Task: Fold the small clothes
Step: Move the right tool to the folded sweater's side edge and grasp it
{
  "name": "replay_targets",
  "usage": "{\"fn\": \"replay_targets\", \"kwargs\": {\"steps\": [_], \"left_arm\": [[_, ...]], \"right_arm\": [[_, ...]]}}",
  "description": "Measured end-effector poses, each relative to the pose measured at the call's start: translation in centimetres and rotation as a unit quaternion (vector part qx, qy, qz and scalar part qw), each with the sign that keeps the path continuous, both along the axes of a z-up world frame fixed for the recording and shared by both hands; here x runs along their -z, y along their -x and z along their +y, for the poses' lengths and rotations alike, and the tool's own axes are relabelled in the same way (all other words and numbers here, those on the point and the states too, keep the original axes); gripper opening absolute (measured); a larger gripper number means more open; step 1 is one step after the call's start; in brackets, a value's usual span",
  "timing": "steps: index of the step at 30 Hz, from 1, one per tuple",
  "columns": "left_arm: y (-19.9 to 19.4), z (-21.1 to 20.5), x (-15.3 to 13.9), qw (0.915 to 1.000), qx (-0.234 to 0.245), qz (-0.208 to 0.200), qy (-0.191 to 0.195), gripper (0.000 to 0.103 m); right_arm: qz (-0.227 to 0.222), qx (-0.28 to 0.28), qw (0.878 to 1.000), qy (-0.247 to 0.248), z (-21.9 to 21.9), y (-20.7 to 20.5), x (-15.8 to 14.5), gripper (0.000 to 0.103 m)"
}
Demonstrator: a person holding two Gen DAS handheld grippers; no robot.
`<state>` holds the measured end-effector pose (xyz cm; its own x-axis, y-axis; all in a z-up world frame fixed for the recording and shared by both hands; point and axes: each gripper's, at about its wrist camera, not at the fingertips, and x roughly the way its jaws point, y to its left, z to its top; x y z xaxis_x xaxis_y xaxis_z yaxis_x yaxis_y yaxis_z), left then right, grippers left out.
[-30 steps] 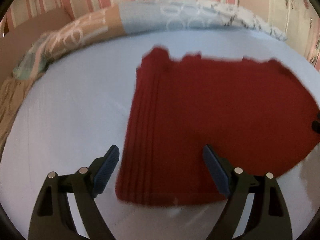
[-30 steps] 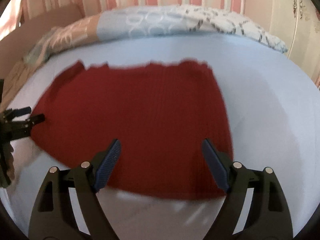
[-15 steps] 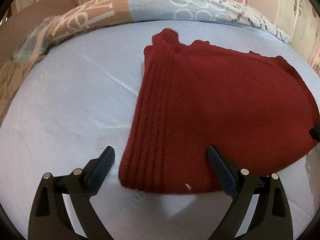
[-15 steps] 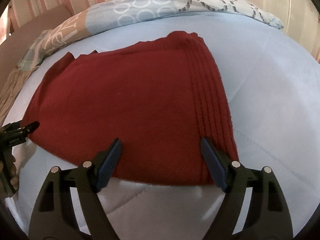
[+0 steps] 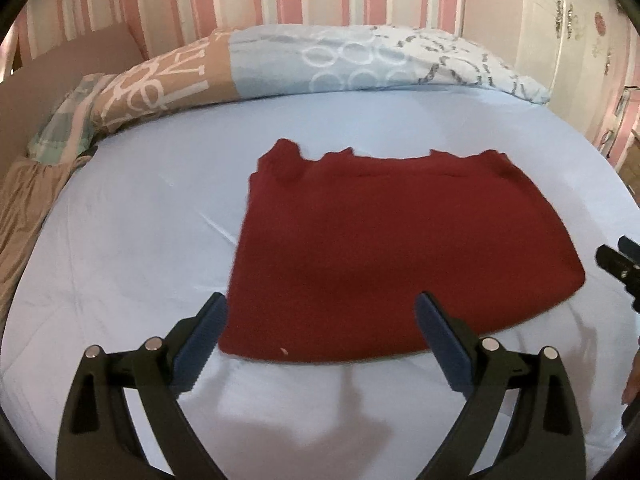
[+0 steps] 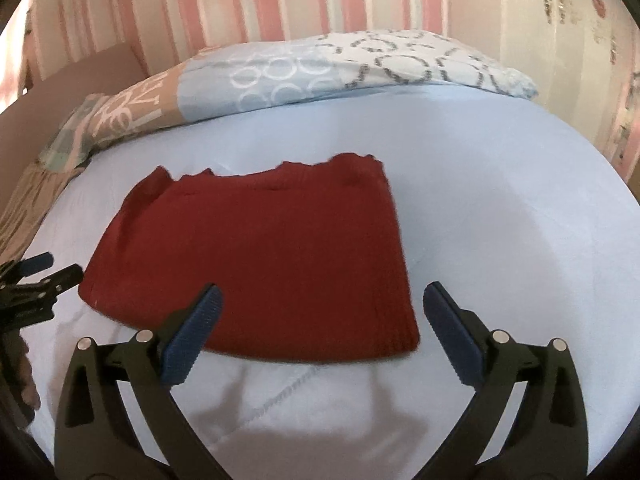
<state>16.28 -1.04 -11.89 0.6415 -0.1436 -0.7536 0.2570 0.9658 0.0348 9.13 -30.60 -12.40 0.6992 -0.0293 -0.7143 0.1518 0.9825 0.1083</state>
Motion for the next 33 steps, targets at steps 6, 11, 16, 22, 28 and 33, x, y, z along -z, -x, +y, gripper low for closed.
{"fn": "replay_targets", "kwargs": {"steps": [6, 11, 16, 22, 28, 33], "left_arm": [[0.8, -1.5, 2.0, 0.9996, 0.006, 0.026, -0.005, 0.095], [1.3, -2.6, 2.6, 0.9991, 0.016, 0.038, -0.011, 0.095], [1.4, -3.7, 2.5, 0.9987, 0.034, 0.034, -0.015, 0.095], [1.0, -4.0, 3.0, 0.9985, 0.036, 0.039, -0.015, 0.095], [0.4, -3.6, 3.6, 0.9984, 0.027, 0.045, -0.020, 0.095], [-0.1, -3.3, 3.8, 0.9984, 0.022, 0.049, -0.021, 0.095]], "right_arm": [[0.052, 0.030, 0.997, -0.042, -1.1, 0.6, 3.3, 0.100], [0.080, 0.042, 0.992, -0.091, -2.5, 0.9, 5.0, 0.100], [0.088, 0.025, 0.987, -0.136, -3.3, 0.8, 5.9, 0.096], [0.113, 0.030, 0.982, -0.150, -3.8, -0.3, 7.4, 0.084], [0.129, 0.042, 0.977, -0.165, -4.1, -2.2, 8.3, 0.081], [0.126, 0.051, 0.975, -0.177, -4.1, -3.9, 8.4, 0.081]]}}
